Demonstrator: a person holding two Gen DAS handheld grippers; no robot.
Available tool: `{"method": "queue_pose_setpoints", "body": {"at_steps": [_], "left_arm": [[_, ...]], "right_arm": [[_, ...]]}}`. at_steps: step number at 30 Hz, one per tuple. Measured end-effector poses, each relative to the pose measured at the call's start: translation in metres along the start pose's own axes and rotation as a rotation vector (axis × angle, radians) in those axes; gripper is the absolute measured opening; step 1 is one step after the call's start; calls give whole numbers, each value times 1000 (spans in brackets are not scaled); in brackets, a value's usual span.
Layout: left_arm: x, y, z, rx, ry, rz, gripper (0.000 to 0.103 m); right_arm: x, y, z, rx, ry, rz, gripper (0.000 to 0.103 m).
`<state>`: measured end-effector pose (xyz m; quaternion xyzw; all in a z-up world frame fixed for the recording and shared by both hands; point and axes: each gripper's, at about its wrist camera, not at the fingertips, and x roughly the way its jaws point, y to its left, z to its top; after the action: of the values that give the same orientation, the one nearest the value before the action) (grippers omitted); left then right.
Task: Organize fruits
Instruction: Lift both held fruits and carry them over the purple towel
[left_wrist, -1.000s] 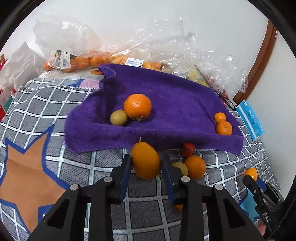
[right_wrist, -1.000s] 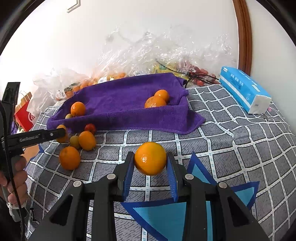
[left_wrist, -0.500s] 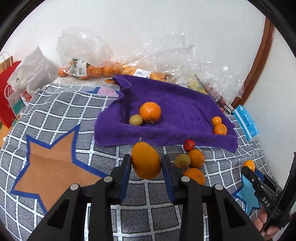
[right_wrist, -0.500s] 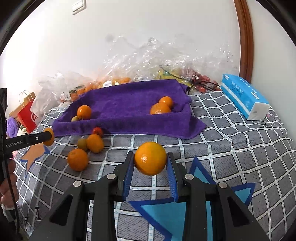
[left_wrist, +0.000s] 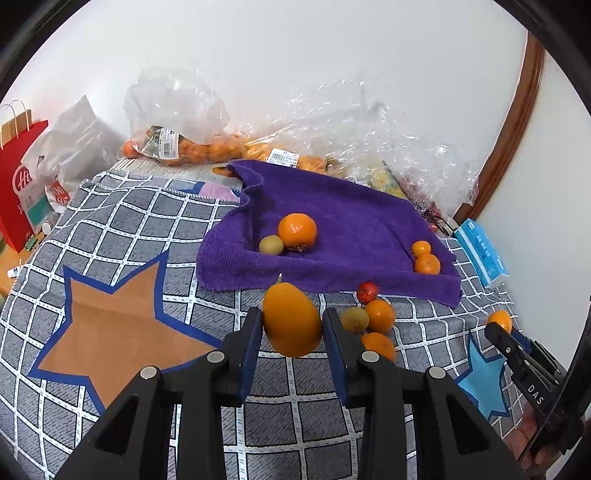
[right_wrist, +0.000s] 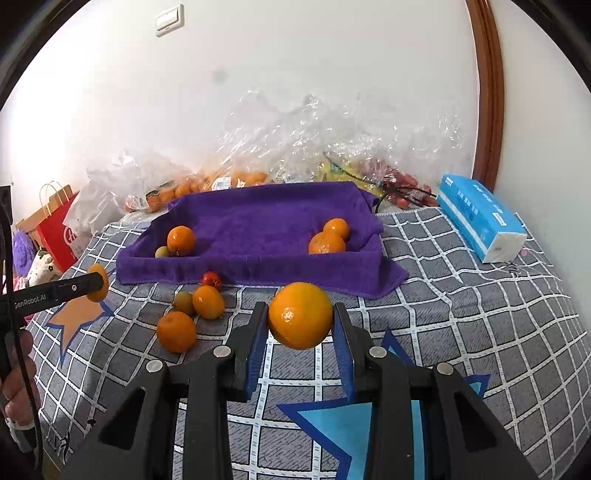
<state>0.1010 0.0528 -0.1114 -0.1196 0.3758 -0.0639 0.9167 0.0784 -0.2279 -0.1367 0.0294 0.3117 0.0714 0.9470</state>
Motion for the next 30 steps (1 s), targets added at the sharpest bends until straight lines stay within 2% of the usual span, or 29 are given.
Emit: {"method": "queue_pose_setpoints", "body": {"at_steps": [12, 30], "left_arm": [[-12, -4, 6, 20, -20, -10, 32], [-22, -10, 22, 36, -54, -24, 32]], "right_arm": [[-21, 6, 13, -19, -49, -22, 34], [-26, 13, 30, -4, -66, -2, 34]]}}
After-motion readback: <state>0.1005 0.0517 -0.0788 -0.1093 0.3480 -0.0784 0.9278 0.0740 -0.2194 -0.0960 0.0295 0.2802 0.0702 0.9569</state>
